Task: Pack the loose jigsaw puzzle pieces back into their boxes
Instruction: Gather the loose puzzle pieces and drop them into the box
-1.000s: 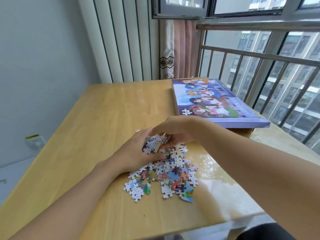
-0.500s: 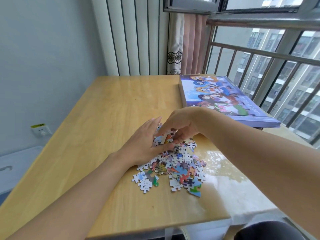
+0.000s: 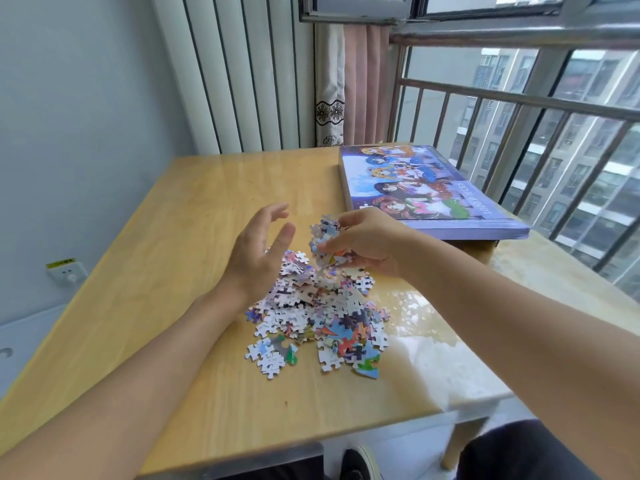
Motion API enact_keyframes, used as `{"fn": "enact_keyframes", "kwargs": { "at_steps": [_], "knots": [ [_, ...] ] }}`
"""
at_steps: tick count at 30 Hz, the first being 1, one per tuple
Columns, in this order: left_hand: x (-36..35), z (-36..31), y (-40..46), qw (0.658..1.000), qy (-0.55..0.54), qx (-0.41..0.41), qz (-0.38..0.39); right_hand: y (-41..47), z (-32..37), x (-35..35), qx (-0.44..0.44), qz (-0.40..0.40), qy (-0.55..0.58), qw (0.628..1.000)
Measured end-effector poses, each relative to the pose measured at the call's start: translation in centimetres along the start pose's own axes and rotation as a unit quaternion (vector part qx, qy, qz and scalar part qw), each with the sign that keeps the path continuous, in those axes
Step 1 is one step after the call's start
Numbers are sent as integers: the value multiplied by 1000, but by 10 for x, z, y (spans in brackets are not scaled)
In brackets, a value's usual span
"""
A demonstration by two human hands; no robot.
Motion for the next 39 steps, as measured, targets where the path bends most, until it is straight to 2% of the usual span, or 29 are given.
{"fn": "enact_keyframes", "kwargs": {
  "at_steps": [3,6,10,13,15,18,21,26,29,32,34,36,37,39],
  "knots": [
    [-7,-6,8,1000,18,-2,13,-11,-7,10,44,-28,10,999],
    [-20,-15,16,999,31,-9,41,-21,-22,20,46,-46,-12,998],
    [-41,-34,37,986,104,-70,107,-27,-54,31,-10,-11,11,1000],
    [-72,-43,59,965,157,-104,181,-25,-73,53,-74,2,97,993],
    [-90,-41,72,953,195,-116,201,-24,-80,67,-113,14,163,980],
    [-97,-41,88,971,185,-87,123,-26,-80,87,-165,3,263,951],
    [-93,-50,100,987,135,-80,42,-21,-68,108,-169,-13,340,925],
    [-86,-65,113,985,141,-96,10,-8,-29,123,-122,-50,380,916],
    [-83,-72,118,983,142,-113,-3,9,-14,130,-104,-108,384,911],
    [-81,-78,121,983,138,-118,-16,23,-4,129,-80,-157,433,884],
    [-77,-78,123,984,128,-121,-22,25,1,120,-54,-177,412,892],
    [-73,-77,126,983,132,-124,-23,26,0,111,-35,-191,342,920],
    [-72,-76,127,982,136,-128,-21,25,-4,109,-27,-210,271,939],
    [-71,-75,128,980,138,-142,-18,20,-9,110,-7,-270,45,962]
  ]
}}
Point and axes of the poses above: each hand's wrist, its own y-axis towards the middle knuckle, its own x-axis out of the back of the hand, z = x × y, the point moved 4 cm from there along y, towards the middle knuckle, and after that the axes turned 11 degrees about -x, right-handed, at the moved point
